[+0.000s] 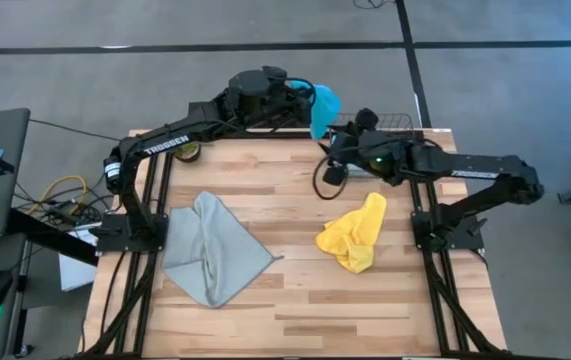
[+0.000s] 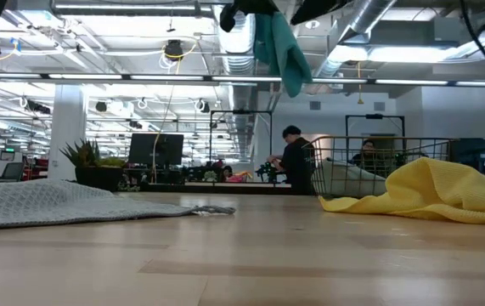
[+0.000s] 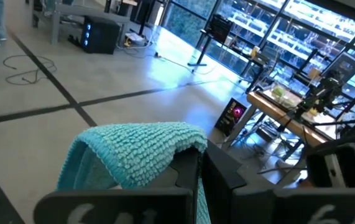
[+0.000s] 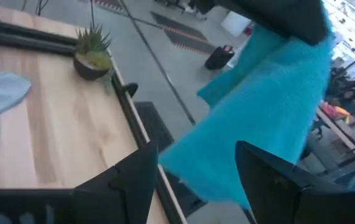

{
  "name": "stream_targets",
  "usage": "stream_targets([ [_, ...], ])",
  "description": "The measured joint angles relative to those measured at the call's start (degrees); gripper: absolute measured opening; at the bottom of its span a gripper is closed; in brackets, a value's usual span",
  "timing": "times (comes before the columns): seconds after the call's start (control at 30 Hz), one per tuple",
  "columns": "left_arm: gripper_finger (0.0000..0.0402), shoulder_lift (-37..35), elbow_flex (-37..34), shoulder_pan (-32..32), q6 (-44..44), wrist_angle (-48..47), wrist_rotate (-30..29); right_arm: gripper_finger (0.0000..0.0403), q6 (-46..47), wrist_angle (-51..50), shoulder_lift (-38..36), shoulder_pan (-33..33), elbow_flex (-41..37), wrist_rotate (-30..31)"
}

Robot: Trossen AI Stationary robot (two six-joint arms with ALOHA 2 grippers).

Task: Fold microfiber towels
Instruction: Put the folded blue microfiber cloth into the wire basket

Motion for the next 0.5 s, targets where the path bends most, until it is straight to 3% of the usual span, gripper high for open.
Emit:
stream_targets([
  [0.17, 0.0, 0.0, 0.0, 0.0, 0.49, 0.47, 0.0, 0.0239, -0.05, 5.55, 2.85, 0.31, 0.0, 0.7],
  [0.5, 0.0, 0.0, -0.02, 0.0, 1.12, 2.06, 1.73, 0.0239, -0.06, 10.9, 7.54, 0.22, 0.0, 8.4],
])
